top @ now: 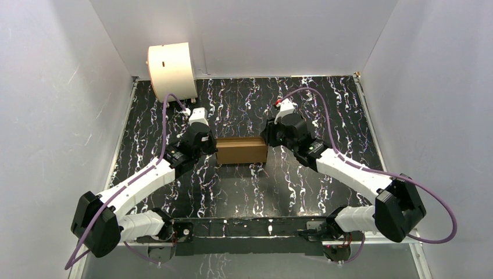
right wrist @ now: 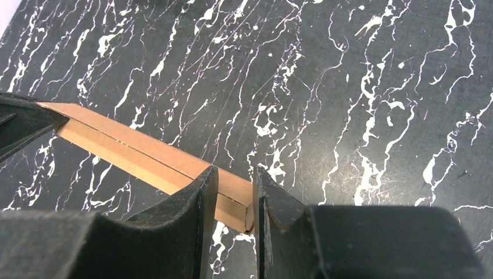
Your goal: Fold the paper box
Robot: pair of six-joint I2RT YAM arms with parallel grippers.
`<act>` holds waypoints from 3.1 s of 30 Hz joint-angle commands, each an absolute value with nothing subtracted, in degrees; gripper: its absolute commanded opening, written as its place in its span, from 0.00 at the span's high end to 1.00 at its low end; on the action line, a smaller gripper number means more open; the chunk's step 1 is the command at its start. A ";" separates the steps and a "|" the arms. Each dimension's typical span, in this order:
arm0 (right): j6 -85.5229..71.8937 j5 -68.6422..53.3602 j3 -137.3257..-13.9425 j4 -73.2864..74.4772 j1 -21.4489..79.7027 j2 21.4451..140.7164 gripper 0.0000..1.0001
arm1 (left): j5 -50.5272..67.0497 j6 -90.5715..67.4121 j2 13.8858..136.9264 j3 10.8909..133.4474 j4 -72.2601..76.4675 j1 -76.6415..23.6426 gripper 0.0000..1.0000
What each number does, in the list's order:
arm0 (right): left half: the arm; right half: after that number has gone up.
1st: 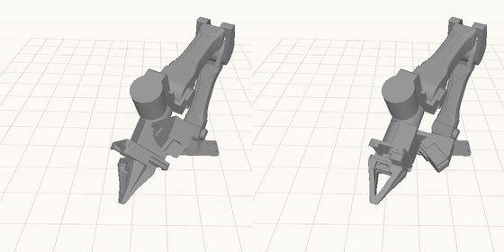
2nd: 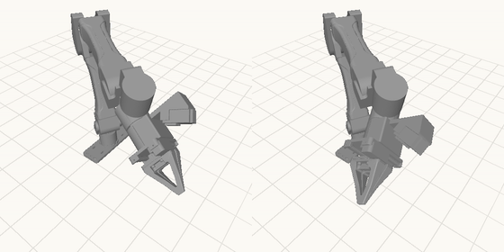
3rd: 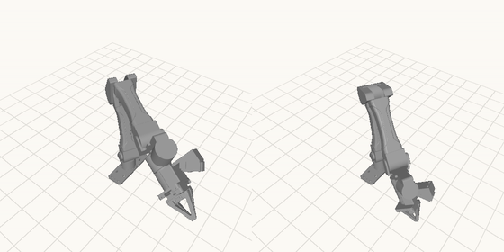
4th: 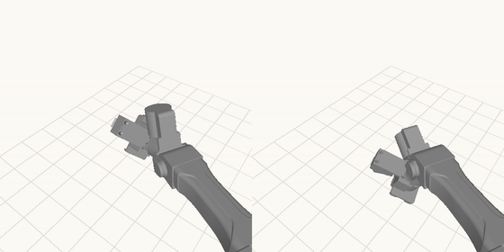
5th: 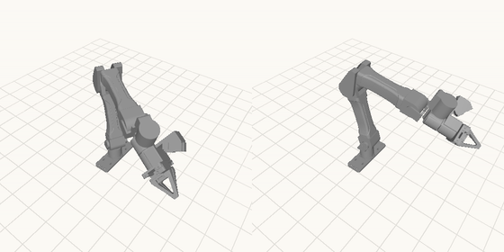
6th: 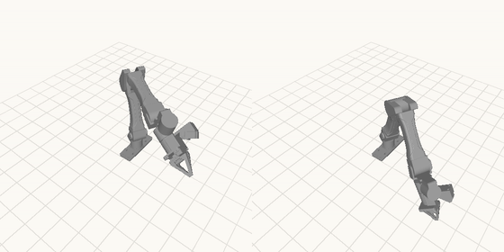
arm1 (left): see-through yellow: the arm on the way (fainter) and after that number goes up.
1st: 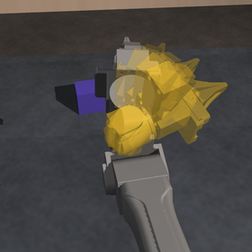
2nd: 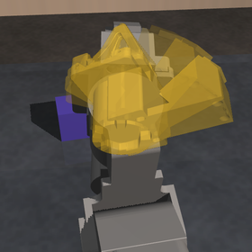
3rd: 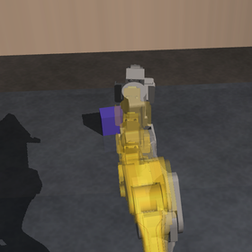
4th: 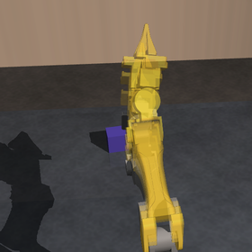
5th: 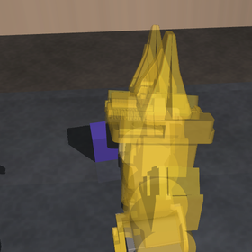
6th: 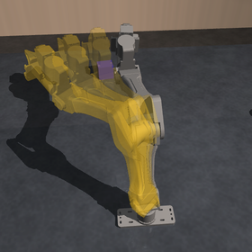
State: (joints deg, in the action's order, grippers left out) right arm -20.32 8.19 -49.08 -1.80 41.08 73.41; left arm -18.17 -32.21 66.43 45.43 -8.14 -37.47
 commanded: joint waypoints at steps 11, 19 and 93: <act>-16.94 7.27 -38.54 -6.99 41.29 70.41 0.63 | -15.02 -35.65 63.61 41.40 -14.82 -38.31 0.69; -15.77 6.86 -37.71 -8.29 41.30 70.40 0.63 | -13.80 -39.20 54.95 41.05 -13.91 -38.23 0.39; -25.66 -32.95 -26.98 -21.36 20.90 69.16 0.48 | 21.94 -51.83 60.91 16.22 21.77 -14.68 0.87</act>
State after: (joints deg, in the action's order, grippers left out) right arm -23.27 -28.42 -29.12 -22.17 21.74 67.94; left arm 22.79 -55.27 58.81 18.09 31.22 -14.79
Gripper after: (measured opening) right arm 0.511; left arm 0.153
